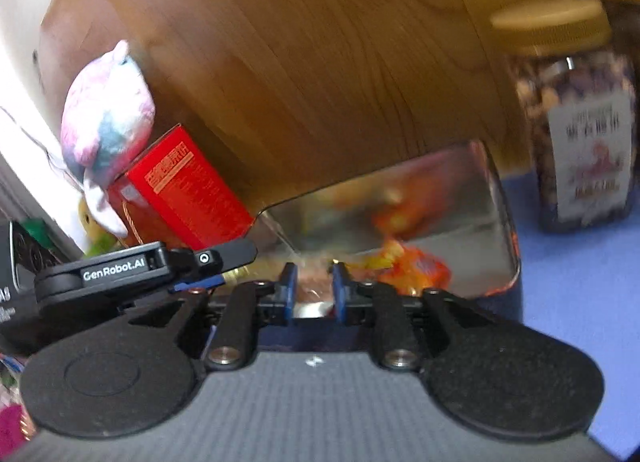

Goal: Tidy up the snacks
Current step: 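Move the left gripper back to the pile toward the green cracker pack, then grasp the green cracker pack with the left gripper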

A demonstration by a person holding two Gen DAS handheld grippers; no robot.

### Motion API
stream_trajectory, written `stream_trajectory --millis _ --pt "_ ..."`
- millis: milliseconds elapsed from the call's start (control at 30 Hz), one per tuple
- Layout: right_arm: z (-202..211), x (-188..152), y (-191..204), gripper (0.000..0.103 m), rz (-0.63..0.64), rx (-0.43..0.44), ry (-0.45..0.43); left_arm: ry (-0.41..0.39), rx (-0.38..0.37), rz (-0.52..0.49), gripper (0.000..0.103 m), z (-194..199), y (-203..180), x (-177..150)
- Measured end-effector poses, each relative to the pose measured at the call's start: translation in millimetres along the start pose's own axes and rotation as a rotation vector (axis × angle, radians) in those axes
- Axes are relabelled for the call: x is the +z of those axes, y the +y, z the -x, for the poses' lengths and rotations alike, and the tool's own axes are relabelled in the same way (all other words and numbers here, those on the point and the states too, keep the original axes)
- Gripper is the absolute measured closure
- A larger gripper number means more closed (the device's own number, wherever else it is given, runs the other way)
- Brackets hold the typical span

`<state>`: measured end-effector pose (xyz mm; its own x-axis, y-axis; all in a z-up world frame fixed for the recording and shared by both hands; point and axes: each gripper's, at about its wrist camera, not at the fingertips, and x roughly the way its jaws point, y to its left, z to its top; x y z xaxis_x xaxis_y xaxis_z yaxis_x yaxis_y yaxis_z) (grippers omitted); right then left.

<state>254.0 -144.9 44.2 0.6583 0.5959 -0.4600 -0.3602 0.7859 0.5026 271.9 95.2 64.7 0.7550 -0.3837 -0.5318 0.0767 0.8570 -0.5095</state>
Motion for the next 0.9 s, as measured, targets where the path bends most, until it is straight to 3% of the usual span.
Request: stream_trajectory --millis 133,200,333,433,467,600,700,767,833,900 --pt "40 -3 -1 0.074 0.003 0.037 -0.068 -0.072 -0.048 -0.004 0.071 41 2 -3" --pt "63 -14 -6 0.074 -0.017 0.073 -0.058 -0.076 -0.069 -0.009 0.068 63 6 -14" --pt "88 -54 -12 0.074 -0.054 0.169 0.064 0.028 -0.063 -0.003 0.068 86 21 -52" --pt "102 -93 2 0.072 0.023 0.189 0.117 0.13 -0.075 0.029 0.065 90 33 -83" --pt "105 -107 11 0.067 0.07 0.185 0.135 0.155 -0.077 0.042 0.063 91 37 -93" --pt "108 -147 51 0.065 0.292 0.103 0.153 0.194 -0.075 0.097 0.059 96 46 -115" --pt "111 -168 66 0.062 0.491 -0.059 0.095 0.176 -0.138 0.123 0.059 110 42 -126" --pt "114 -172 56 0.056 0.474 -0.099 0.097 0.174 -0.166 0.104 0.059 117 31 -133" --pt "120 -170 39 0.056 0.374 -0.066 0.125 0.18 -0.179 0.076 0.059 120 17 -137" --pt "127 -171 27 0.056 0.31 -0.086 0.117 0.195 -0.199 0.04 0.059 122 6 -141"
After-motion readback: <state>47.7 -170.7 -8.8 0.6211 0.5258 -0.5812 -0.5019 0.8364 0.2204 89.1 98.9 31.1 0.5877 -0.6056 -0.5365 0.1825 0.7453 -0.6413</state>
